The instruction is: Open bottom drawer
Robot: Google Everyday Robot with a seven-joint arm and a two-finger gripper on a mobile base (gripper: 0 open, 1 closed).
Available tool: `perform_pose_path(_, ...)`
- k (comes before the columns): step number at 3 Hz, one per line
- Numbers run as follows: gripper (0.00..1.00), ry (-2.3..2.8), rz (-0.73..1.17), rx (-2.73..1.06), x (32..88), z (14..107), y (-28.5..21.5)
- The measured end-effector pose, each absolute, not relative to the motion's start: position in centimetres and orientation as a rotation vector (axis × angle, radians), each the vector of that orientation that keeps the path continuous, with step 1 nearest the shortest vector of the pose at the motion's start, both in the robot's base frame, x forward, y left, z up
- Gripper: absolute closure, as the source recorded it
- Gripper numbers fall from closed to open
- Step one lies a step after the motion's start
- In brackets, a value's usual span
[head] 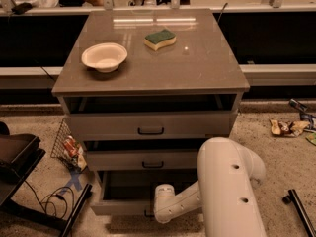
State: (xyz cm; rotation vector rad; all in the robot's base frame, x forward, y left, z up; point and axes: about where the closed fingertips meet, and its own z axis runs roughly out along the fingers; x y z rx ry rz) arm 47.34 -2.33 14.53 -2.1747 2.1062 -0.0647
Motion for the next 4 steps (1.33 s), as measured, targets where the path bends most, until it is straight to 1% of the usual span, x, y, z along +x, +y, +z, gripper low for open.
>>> perform_pose_path(1,1.00,2.098,-0.119,-2.125,47.0,17.5,-4.1)
perform_pose_path(2,1.00,2.075,-0.243,-2.004,46.2,24.9,-8.3)
perform_pose_path(3,1.00,2.096,-0.292,-1.965,44.6,27.5,-12.0)
perform_pose_path(4,1.00,2.096,-0.292,-1.965,44.6,27.5,-12.0)
